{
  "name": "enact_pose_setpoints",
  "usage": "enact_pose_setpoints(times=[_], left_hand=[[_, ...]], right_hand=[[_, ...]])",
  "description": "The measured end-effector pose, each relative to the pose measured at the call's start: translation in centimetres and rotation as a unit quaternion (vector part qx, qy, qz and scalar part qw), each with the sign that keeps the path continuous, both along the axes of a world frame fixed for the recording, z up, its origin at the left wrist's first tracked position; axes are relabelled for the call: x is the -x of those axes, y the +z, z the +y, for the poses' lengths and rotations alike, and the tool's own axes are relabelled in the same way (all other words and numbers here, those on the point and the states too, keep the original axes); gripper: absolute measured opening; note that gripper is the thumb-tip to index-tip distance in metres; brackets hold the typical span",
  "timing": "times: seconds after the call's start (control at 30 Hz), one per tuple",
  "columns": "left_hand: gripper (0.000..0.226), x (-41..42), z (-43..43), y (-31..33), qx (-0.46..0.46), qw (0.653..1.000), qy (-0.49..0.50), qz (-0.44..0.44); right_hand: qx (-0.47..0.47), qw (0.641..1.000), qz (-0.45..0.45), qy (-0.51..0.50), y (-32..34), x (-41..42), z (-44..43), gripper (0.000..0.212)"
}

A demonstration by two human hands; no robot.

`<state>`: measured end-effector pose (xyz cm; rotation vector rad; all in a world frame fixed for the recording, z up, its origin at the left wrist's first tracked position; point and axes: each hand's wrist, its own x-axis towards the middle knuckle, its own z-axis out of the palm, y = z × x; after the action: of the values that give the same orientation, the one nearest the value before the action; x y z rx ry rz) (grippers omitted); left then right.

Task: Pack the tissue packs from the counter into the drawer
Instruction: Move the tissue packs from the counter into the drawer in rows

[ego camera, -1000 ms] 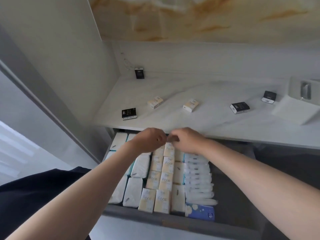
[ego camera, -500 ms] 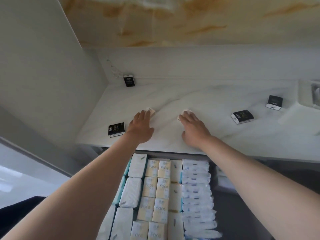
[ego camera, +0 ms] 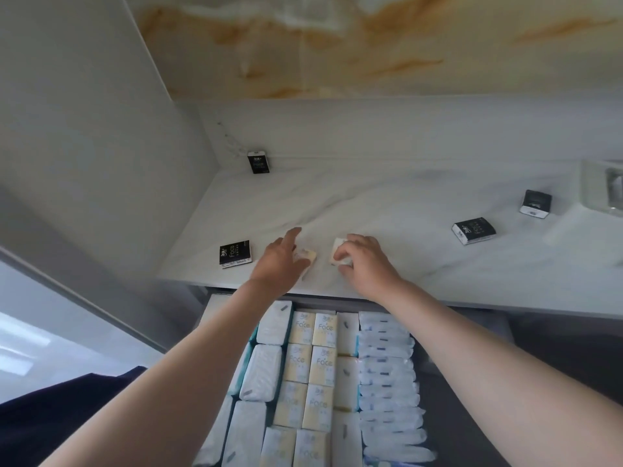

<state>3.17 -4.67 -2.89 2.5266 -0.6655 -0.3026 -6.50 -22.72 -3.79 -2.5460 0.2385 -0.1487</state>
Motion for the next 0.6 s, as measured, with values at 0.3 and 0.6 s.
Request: enact_pose_setpoints(times=[0.3, 0.6], left_hand=[[0.028, 2.6, 1.7, 1.7, 0.038, 0.990, 0.002, 0.135], [0.027, 9.0, 8.9, -1.2, -0.056, 0.980, -0.040, 0.187]], right_hand=[[0.000, 0.995, 0.091, 0.034, 2.1, 3.6, 1.7, 0.071], [0.039, 0.945, 0.256, 0.199, 0.5, 9.2, 8.3, 0.070]])
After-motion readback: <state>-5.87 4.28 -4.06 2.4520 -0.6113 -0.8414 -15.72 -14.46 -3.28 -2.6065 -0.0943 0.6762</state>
